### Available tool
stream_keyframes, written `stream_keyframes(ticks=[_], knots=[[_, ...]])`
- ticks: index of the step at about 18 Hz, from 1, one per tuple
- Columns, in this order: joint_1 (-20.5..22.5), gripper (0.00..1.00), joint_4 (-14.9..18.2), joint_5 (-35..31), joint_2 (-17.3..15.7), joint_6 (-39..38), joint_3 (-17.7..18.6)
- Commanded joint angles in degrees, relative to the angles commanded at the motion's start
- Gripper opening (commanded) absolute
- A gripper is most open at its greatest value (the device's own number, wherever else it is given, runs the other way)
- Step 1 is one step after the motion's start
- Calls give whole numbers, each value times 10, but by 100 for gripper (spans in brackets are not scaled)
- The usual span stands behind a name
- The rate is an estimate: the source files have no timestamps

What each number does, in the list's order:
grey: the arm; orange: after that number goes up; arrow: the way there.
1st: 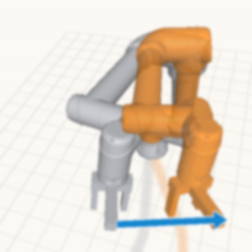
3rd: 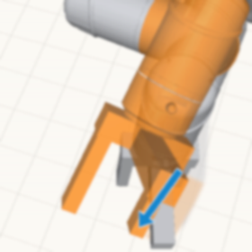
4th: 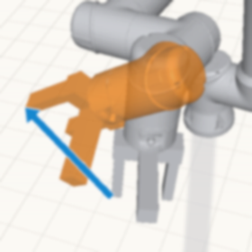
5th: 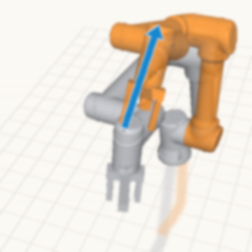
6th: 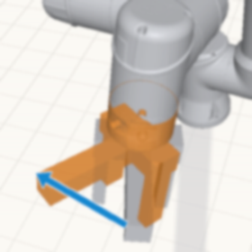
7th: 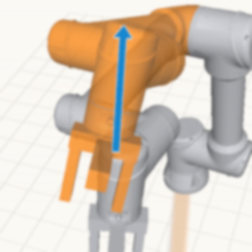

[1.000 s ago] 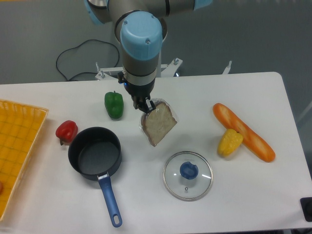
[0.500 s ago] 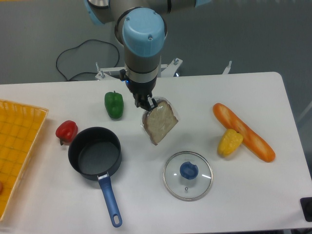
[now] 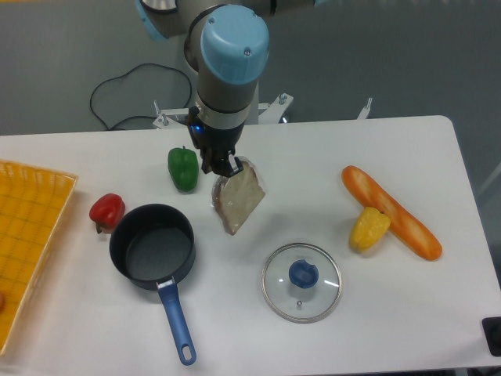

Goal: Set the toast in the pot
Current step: 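Carry the toast slice over the dark blue saucepan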

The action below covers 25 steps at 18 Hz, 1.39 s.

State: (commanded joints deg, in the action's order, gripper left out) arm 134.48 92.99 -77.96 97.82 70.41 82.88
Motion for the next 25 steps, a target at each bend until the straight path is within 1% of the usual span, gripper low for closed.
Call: stream_keyframes(ticks=[3,7,11,14,17,18,20,25], knots=[[-22,0,-2,7,-1,-24,-1],[-32,0,-2,39,0,-45,-3],[-53,0,-6,49,0,-67,-3],[-55,0,-7,62,3,-75,-3],[-62,0,-24,72,3,-95,-4],[-64,0,-36,79,3,-107,-6],[-74,0,-50,90,5,-126,-7],[-96,0,-89,91,17,-173,-7]])
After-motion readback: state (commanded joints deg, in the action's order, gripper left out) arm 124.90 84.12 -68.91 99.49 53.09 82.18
